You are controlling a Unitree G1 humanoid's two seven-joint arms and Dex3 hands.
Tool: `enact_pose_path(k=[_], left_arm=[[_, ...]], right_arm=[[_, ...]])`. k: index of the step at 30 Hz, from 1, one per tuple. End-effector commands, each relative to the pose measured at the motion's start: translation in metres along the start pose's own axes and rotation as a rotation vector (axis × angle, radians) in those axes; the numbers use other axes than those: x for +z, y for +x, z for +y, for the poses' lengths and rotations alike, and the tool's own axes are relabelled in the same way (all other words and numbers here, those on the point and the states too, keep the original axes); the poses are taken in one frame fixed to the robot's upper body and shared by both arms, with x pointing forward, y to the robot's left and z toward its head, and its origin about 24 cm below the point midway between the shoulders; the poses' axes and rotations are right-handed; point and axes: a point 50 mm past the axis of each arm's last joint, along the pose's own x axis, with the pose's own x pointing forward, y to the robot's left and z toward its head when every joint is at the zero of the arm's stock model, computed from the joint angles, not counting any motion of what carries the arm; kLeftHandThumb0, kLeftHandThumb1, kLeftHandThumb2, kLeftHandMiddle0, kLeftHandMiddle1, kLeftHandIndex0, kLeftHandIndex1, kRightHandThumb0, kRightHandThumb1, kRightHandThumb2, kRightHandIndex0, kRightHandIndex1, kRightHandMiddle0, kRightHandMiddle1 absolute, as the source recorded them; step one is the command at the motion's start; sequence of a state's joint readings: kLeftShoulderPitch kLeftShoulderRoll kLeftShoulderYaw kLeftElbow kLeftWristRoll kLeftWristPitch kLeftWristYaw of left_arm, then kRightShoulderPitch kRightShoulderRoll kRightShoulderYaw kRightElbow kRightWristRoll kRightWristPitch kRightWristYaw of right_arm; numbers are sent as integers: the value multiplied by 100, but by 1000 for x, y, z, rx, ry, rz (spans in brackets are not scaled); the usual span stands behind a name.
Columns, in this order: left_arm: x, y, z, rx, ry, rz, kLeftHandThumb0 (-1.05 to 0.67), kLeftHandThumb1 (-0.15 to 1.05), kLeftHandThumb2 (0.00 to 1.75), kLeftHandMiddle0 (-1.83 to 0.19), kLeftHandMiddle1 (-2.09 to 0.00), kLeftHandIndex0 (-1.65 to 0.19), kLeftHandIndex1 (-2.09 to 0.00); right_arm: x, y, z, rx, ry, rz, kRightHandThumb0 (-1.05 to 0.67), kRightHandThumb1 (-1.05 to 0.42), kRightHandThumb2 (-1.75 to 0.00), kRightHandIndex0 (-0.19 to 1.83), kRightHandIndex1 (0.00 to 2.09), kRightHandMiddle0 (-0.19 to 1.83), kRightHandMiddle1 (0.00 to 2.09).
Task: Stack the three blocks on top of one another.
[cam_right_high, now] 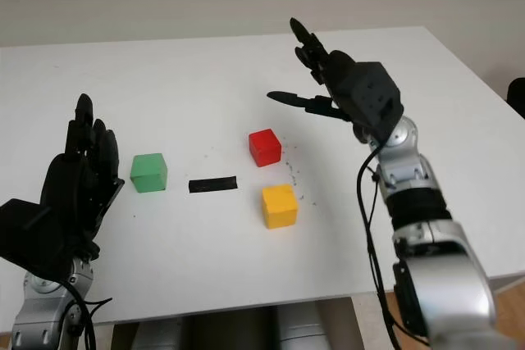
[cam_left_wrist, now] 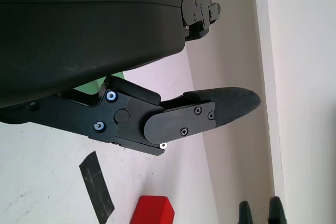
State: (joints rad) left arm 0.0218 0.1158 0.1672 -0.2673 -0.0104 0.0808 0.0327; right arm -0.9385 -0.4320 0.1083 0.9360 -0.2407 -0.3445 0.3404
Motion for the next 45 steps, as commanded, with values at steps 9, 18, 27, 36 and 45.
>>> enact_pose_path(k=[9,18,27,36,45], left_arm=[[2,-5,4,26,7,-6,-71,105,60,13,-6,14,-6],[2,-5,2,24,-1,4,-72,105,59,13,-5,14,-5],[1,-5,2,19,1,8,-72,105,60,14,-5,14,-5],[1,-6,2,18,4,10,-73,105,60,14,-5,15,-5],[0,-7,2,17,9,22,-73,105,61,14,-5,15,-5]], right_arm=[[5,12,7,174,-327,39,-70,-79,-4,6,6,21,12],[3,14,18,240,-397,50,-57,-76,-5,0,4,25,10],[-3,13,26,272,-422,61,-48,-78,-6,0,5,29,9],[-9,12,42,255,-491,45,-47,-78,-5,10,9,38,10],[-15,11,54,229,-510,52,-47,-82,-6,16,9,48,12]])
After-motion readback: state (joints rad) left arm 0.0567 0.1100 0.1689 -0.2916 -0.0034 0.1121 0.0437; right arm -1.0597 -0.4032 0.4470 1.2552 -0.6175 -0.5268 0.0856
